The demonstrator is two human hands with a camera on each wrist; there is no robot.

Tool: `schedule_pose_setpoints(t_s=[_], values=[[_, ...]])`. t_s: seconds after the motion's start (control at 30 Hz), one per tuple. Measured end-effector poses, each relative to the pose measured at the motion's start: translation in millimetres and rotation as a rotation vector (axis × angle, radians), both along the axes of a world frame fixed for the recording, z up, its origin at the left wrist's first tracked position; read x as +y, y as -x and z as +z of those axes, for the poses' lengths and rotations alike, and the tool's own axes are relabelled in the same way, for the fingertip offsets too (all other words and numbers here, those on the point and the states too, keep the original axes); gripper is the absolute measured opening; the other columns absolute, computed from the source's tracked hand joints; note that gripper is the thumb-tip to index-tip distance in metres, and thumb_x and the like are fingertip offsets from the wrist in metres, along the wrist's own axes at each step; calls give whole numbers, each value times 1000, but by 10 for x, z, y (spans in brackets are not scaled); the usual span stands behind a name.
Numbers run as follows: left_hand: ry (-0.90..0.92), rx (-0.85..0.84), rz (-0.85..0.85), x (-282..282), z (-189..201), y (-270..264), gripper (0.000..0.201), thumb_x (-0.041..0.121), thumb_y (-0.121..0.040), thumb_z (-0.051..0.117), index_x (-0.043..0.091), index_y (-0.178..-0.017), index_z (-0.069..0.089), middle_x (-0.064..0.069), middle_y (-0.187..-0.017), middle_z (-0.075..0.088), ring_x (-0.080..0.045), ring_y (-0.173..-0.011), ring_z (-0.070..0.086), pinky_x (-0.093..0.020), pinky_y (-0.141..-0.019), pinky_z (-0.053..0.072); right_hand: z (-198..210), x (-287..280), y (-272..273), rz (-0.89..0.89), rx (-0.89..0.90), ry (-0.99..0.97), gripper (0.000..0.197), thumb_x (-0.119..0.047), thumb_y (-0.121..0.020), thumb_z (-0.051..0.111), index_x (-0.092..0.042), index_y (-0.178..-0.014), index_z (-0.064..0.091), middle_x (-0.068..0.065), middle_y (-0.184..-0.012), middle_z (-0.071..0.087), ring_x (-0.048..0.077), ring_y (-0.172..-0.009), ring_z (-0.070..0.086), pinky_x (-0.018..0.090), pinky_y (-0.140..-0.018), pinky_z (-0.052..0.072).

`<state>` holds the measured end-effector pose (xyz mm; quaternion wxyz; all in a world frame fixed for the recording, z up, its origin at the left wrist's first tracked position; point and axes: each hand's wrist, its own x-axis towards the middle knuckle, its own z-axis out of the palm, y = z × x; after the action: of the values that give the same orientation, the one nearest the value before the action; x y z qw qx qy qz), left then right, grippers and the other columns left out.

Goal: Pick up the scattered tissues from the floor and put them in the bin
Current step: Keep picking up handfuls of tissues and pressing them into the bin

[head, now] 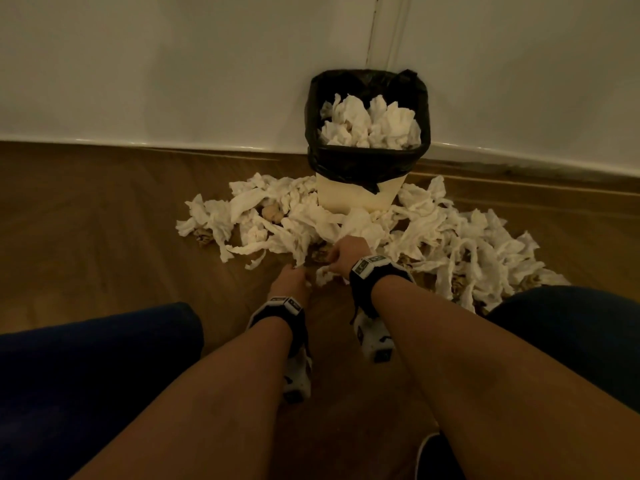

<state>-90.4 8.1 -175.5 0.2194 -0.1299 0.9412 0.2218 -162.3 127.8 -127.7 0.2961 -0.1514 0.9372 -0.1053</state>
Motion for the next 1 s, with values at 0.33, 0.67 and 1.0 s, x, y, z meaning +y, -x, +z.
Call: schedule_pose_setpoints(t_s=[0.33,0.67,1.0], values=[[-6,53,-89,199,322,230,33,22,-94,49,12,-125,53,-15,-131,45,-32,-116,49,-38,-95,42,262,104,15,-370,-103,264,26,-10,-85,65,-12,-111,69,9,-118,66,24,-105,62,28,-88,50],[-48,586,18,353,1787,887,26,14,-94,45,10,-115,61,-17,-119,51,-31,-104,53,-33,-87,42,1535,275,413,-706,160,1016,25,-2,-83,66,-3,-108,68,18,-109,67,23,-95,63,33,-93,51],[-228,819,-14,625,2549,1332,23,16,-91,54,10,-111,63,-14,-115,53,-28,-96,60,-33,-89,48,2075,551,611,-951,105,1605,28,6,-88,57,4,-116,60,15,-96,65,24,-86,62,36,-91,51]])
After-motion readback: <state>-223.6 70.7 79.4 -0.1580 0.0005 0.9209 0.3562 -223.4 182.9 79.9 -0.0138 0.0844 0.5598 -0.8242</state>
